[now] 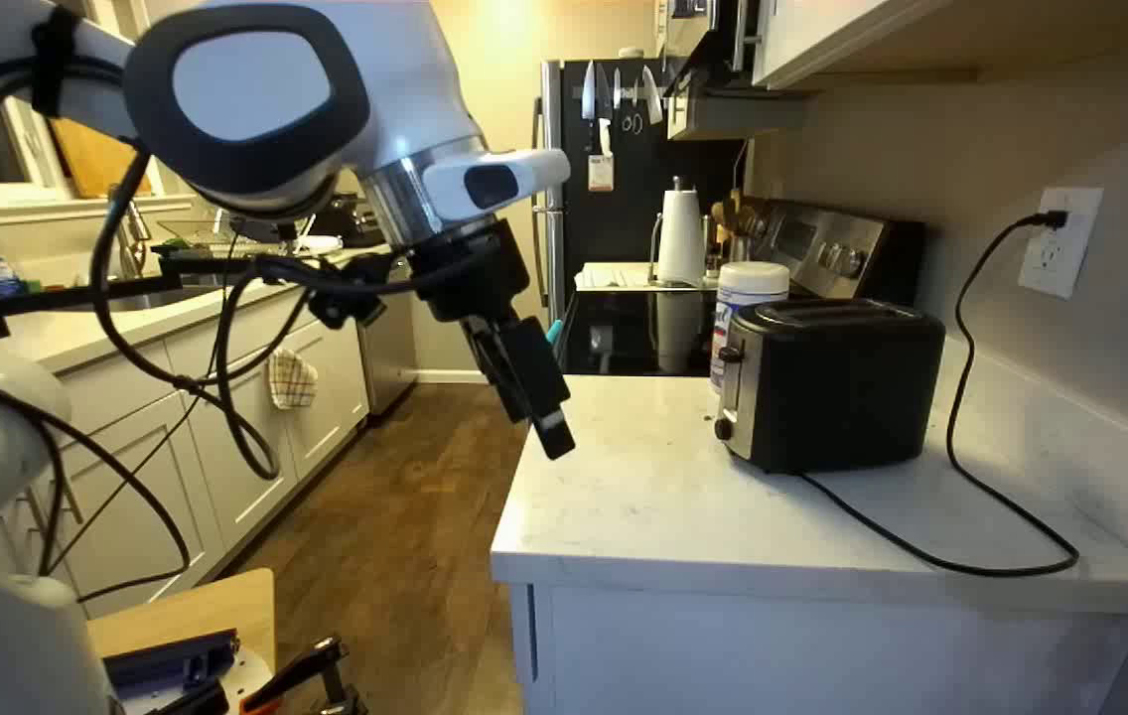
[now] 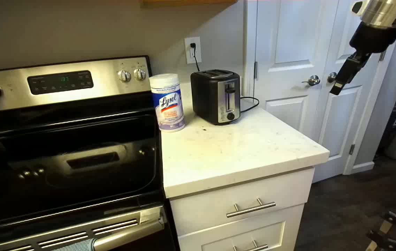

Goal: Push the lever of the toaster down

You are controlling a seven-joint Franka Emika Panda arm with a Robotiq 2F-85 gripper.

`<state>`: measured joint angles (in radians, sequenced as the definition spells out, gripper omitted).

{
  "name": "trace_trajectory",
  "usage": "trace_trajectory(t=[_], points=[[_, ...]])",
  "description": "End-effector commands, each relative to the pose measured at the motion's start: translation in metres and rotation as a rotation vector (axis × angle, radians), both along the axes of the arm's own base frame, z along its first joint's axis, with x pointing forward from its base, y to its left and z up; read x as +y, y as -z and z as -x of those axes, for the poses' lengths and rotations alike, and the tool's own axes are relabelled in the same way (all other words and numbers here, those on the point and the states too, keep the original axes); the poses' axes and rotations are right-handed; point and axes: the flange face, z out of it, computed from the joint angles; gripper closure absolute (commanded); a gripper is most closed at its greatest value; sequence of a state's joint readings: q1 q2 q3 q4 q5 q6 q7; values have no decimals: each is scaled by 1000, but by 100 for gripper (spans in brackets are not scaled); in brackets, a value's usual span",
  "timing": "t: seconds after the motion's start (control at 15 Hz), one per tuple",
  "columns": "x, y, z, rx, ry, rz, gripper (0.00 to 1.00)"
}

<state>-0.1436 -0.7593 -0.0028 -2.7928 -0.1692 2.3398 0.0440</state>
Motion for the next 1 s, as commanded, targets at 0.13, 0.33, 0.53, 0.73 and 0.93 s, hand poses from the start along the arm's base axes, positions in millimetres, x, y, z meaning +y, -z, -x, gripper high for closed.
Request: trace_trajectory(t=[0.13, 0.33, 0.53, 0.73, 0.93], points=[[1, 24, 7, 58, 1, -8, 0], [1, 25, 7, 60, 1, -9, 0], [1, 25, 7, 60, 1, -9, 0], [9, 20, -3, 19, 17, -26, 0], [24, 0, -30, -41, 33, -75, 0]])
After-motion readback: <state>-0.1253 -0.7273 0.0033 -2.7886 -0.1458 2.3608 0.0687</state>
